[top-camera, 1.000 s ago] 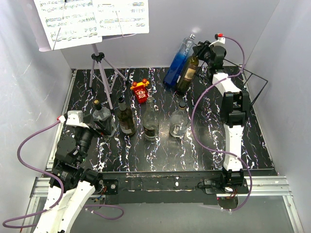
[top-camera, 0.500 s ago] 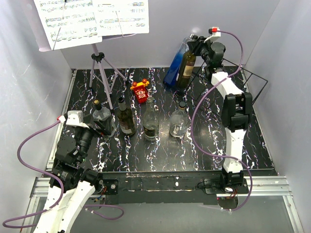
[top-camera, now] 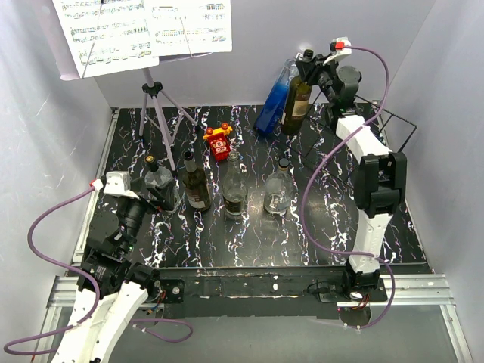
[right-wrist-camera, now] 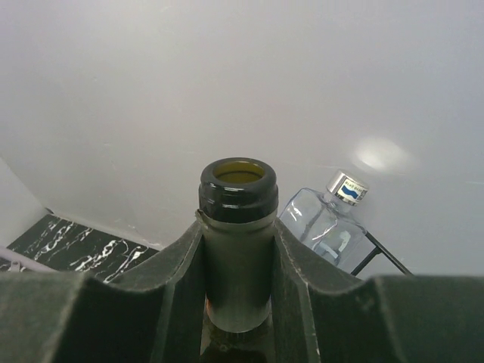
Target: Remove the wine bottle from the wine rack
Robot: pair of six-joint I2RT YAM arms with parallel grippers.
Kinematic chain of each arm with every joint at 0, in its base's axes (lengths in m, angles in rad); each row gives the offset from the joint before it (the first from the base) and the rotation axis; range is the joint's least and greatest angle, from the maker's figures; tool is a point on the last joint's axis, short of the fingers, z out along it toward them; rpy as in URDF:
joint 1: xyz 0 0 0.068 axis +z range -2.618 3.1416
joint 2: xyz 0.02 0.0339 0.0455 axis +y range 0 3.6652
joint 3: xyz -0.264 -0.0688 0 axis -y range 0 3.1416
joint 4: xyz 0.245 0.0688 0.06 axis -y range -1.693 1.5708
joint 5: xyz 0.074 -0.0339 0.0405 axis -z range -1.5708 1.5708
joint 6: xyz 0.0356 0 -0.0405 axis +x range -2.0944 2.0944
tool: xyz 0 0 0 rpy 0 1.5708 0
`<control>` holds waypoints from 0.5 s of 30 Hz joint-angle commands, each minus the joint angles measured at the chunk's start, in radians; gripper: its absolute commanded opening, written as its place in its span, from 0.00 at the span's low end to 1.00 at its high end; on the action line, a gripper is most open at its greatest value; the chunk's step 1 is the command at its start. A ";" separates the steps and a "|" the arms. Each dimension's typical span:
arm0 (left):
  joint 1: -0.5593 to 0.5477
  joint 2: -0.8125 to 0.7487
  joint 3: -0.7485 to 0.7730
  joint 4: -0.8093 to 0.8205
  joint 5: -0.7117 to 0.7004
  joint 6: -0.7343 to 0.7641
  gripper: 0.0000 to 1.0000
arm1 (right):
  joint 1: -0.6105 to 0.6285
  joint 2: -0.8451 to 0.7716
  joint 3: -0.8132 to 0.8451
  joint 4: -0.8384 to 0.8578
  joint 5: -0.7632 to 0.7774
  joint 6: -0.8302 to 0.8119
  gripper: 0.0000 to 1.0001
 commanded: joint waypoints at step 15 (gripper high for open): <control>-0.004 -0.018 0.003 0.009 0.017 0.004 0.98 | 0.004 -0.617 -0.609 0.346 0.086 -0.277 0.01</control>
